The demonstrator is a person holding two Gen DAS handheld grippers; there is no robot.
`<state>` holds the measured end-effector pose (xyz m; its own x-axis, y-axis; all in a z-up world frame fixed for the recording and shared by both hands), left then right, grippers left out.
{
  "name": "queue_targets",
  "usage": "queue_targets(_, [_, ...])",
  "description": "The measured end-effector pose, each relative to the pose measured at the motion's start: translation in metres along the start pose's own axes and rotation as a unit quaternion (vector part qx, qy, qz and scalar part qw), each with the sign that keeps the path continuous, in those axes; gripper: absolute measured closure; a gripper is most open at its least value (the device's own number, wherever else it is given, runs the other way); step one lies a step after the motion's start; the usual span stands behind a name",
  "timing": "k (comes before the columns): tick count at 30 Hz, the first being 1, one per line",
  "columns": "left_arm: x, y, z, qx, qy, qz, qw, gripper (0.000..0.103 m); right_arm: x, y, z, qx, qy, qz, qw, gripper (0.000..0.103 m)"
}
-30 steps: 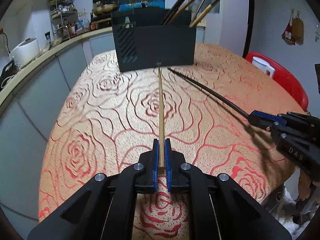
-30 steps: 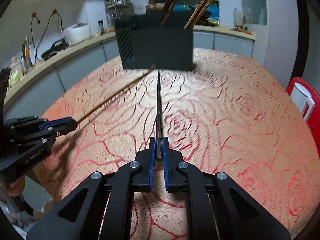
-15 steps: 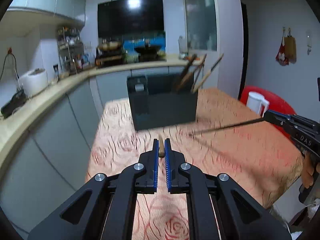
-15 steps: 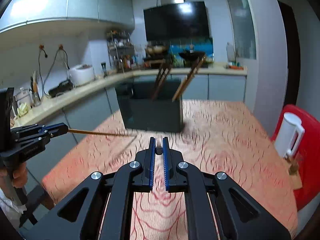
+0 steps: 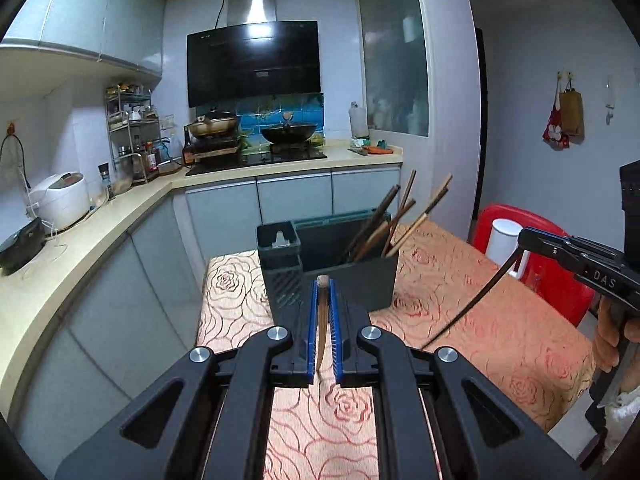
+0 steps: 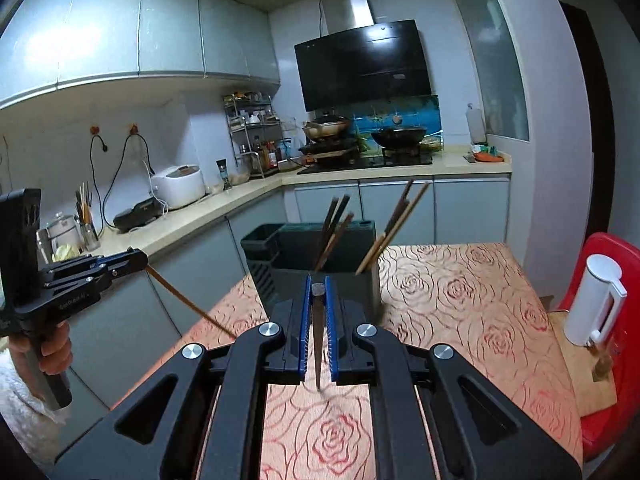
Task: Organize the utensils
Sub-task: 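Lower both held chopsticks into the green holder with both tools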
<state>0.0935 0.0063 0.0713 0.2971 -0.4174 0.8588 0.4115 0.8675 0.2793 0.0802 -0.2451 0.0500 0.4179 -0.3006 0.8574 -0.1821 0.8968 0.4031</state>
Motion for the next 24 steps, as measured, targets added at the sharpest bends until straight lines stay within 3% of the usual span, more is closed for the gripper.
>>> queue_targets(12, [0.045,0.024,-0.024,-0.034,0.012,0.0,0.9994,0.097,0.077,-0.001,-0.015,0.0,-0.013,-0.004,1.0,0.095])
queue_targets(24, [0.131,0.043,-0.033,-0.027,-0.025,-0.015,0.9992,0.097,0.153,0.004,-0.041,-0.012,-0.048,0.0,0.999,0.095])
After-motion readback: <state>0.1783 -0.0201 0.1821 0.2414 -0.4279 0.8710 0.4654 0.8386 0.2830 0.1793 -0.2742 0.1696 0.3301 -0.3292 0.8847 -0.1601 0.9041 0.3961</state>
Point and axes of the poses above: each gripper's, at about its wrist camera, not at the fingertips, and z roughly against the way its jaws point, y to its left, x to its top, the point moved 1 cm from there along -z, roughly the way its jaws point, and after that the axes turned 15 degrees about -z, right-handed, at the moved point
